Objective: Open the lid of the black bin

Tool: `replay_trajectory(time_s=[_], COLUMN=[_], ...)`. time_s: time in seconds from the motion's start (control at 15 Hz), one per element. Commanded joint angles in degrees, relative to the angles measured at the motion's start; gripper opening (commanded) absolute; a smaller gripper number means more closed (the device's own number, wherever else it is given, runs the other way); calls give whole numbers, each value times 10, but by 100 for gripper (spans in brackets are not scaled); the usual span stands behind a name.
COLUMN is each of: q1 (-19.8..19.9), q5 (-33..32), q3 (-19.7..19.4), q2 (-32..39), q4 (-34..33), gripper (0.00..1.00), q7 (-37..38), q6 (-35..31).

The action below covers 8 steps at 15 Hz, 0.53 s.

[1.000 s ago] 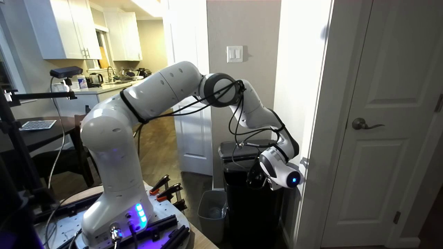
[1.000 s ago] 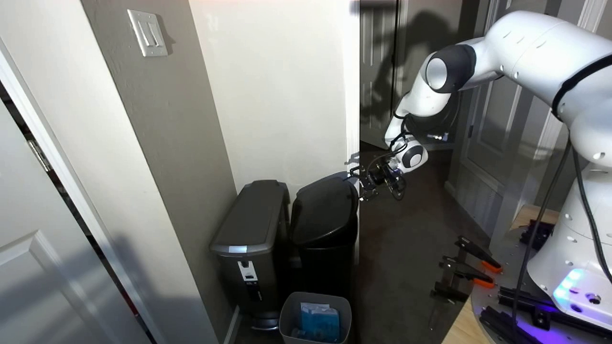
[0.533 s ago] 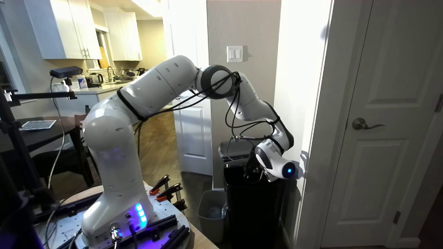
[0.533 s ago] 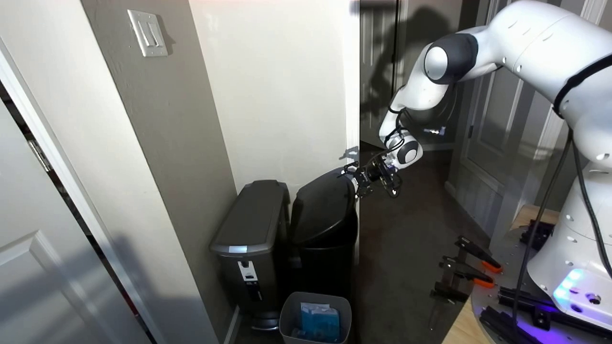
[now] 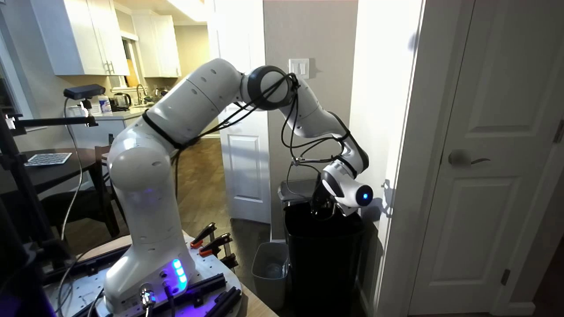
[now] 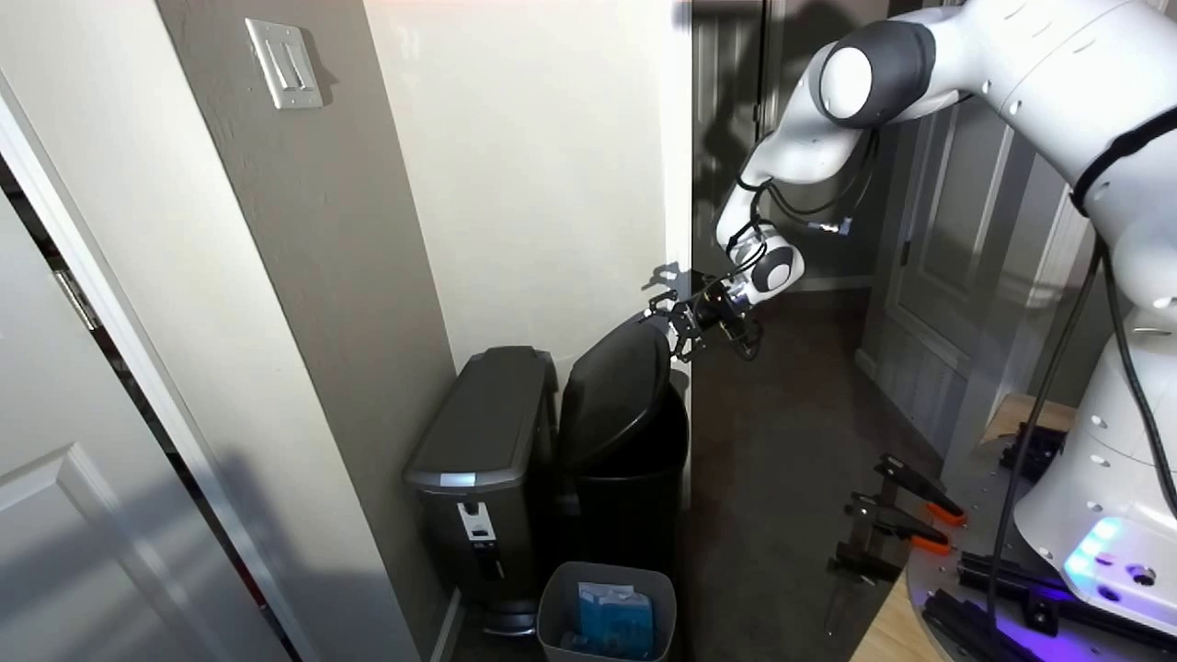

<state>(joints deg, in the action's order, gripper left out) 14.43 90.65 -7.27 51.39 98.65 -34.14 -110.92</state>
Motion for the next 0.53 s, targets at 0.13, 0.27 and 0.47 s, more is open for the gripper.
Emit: replay_trajectory(time_s=[0.13,0.27,0.47], q1=[-28,-35,-48], q5=[4,2,-2], q3=[-11,-11,-9], q2=[-59,-66,-77], q4=[38,32,28], gripper=[100,100,100], q7=[-9,-3,-2], q6=[-57,-78,-110])
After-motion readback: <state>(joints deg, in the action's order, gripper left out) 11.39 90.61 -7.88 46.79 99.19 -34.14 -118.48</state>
